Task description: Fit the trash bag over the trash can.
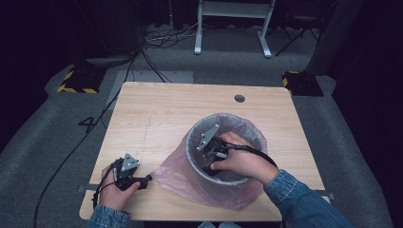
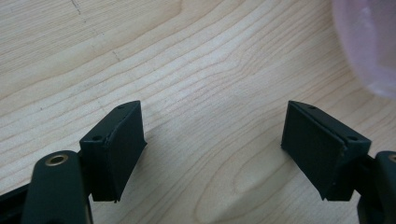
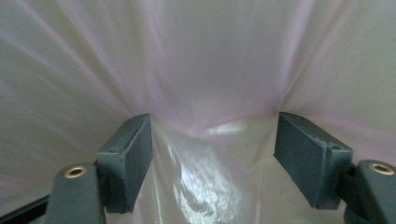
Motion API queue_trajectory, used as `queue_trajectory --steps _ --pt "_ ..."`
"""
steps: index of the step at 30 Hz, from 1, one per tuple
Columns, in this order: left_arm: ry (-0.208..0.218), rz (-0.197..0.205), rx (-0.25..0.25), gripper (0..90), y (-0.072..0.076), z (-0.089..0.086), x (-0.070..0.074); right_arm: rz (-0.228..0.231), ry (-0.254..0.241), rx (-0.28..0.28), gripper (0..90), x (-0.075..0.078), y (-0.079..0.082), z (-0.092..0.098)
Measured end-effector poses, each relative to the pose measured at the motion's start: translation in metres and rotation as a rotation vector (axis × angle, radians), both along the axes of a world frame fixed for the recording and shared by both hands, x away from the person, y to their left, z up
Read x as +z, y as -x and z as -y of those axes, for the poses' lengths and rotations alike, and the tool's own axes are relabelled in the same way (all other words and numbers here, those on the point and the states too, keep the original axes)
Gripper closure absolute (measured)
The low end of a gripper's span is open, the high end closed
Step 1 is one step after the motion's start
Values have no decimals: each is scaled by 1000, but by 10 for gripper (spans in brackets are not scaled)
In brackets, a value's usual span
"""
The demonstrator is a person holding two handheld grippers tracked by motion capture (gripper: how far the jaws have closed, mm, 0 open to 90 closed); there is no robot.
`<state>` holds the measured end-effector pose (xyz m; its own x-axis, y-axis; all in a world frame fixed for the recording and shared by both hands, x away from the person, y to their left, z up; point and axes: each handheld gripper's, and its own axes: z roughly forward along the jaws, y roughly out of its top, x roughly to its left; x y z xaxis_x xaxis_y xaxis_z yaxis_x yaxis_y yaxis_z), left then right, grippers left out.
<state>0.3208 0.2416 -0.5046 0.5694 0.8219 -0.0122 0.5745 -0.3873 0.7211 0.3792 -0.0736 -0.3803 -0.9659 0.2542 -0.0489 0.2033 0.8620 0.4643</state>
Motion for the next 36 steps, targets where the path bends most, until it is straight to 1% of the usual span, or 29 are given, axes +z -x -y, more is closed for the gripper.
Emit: queue_trajectory --steps 2,4,5,7,10,11,13,15,16,19,22,24,28,30,31,33,36 --pt "0 0 0 213 0 0 0 22 -88 -3 283 17 3 4" --pt "0 0 0 213 0 0 0 53 -150 -11 284 34 7 10" --pt "0 0 0 213 0 0 0 78 -182 -22 284 43 8 14" --pt "0 0 0 213 0 0 0 126 -243 -51 284 58 12 21" --pt "0 -1 0 213 0 0 0 173 -331 -110 288 80 18 37" --pt "0 -1 0 213 0 0 0 187 -357 -139 289 86 20 44" --pt "0 0 -1 213 0 0 0 206 -394 -199 290 95 24 60" --pt "2 1 2 209 -1 1 0 225 -417 -257 290 100 27 77" --pt "-3 -2 -1 205 -1 2 0 237 -421 -283 290 101 28 86" --pt "0 -2 -1 196 -3 4 0 268 -431 -362 289 101 33 116" --pt "0 -2 -2 195 -3 5 0 290 -434 -437 287 96 41 147" --pt "0 -2 -3 195 -3 5 0 311 -436 -492 285 89 47 168" --pt "-1 -1 -1 193 -4 5 0 316 -439 -605 285 68 58 210" --pt "-1 -1 -1 193 -4 5 0 315 -438 -659 285 51 62 228" --pt "-1 -1 0 193 -4 5 0 310 -431 -685 285 40 63 237" --pt "-1 -1 -1 193 -4 5 0 281 -405 -732 281 14 64 252" --pt "0 -1 -1 193 -4 5 0 223 -387 -787 279 -27 66 269"
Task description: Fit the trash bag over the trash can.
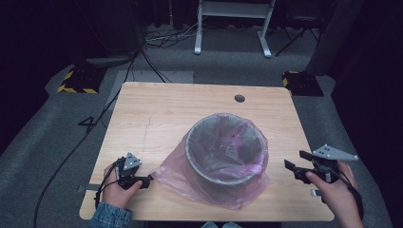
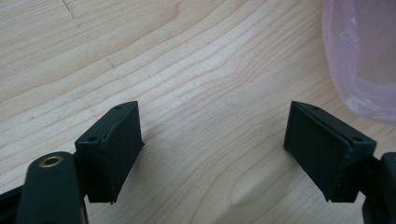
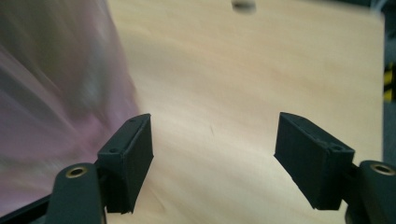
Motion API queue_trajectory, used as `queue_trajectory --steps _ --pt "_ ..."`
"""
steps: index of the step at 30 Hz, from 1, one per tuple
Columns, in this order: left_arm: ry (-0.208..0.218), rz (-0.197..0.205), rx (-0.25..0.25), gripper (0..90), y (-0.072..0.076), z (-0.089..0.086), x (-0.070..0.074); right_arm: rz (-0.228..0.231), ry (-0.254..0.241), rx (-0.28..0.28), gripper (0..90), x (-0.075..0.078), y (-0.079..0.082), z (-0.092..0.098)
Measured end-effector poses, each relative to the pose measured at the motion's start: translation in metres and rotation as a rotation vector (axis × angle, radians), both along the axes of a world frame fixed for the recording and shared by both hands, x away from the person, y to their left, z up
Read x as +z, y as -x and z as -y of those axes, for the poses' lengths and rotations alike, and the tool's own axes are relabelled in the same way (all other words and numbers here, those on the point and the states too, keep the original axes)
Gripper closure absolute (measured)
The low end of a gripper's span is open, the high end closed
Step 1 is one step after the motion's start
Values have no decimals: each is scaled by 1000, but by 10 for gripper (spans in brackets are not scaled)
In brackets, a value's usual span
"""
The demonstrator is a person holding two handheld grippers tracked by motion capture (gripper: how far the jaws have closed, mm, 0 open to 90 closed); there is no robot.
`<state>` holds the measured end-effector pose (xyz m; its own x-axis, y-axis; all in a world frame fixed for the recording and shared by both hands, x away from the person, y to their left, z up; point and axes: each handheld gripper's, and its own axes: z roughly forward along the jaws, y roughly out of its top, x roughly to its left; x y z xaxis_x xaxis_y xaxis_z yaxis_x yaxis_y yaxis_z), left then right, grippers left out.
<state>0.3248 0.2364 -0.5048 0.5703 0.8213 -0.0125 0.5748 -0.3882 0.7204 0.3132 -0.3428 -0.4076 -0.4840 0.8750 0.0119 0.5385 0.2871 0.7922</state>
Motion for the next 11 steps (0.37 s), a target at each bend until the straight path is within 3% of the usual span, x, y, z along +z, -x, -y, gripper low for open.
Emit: queue_trajectory --steps 6,11 --pt "-1 -2 -1 191 0 0 0 -69 -12 -29 273 -65 3 21" --pt "-2 -2 -1 191 0 0 0 -80 5 -54 253 -90 4 28"
